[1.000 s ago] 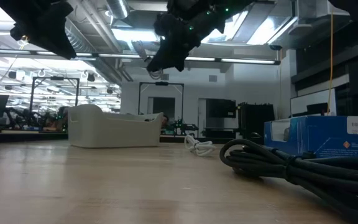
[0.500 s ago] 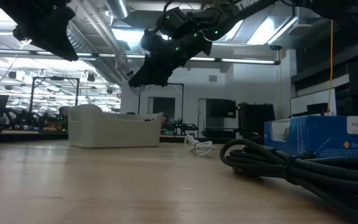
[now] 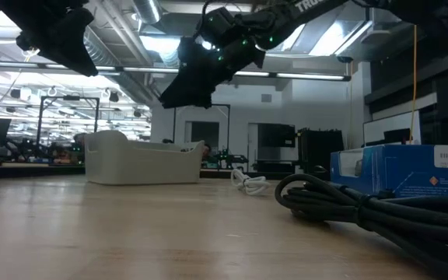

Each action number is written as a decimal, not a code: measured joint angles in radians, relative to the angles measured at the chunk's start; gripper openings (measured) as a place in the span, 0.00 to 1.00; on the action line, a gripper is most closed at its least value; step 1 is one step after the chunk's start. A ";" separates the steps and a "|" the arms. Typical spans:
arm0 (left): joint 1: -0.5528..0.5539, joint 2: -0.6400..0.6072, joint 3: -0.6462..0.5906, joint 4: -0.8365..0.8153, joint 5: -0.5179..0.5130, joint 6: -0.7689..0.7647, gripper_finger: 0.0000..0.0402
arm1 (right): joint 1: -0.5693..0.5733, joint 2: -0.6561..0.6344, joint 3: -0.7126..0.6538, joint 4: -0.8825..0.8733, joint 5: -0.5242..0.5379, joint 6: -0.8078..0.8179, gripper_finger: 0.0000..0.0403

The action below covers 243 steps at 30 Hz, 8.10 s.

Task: Pick and place USB-C Cables
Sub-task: Put the black gray charger cable into the white bin

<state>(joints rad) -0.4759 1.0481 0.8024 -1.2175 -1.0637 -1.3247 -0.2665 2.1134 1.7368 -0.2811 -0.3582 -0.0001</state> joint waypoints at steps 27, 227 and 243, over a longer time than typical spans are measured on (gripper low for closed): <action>0.000 0.000 0.000 0.000 0.015 0.000 0.22 | 0.412 -0.169 0.220 -1.288 0.339 0.108 0.35; -0.516 0.441 0.074 0.351 1.092 -0.055 0.26 | 0.566 -1.061 -1.042 -0.195 0.472 0.511 0.32; -0.511 0.484 0.074 0.406 1.083 -0.126 0.24 | 0.566 -1.061 -1.042 -0.196 0.471 0.511 0.32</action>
<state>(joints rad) -0.9867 1.5326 0.8764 -0.8118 0.0189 -1.4504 0.2996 1.0523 0.6949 -0.4767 0.1131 0.5110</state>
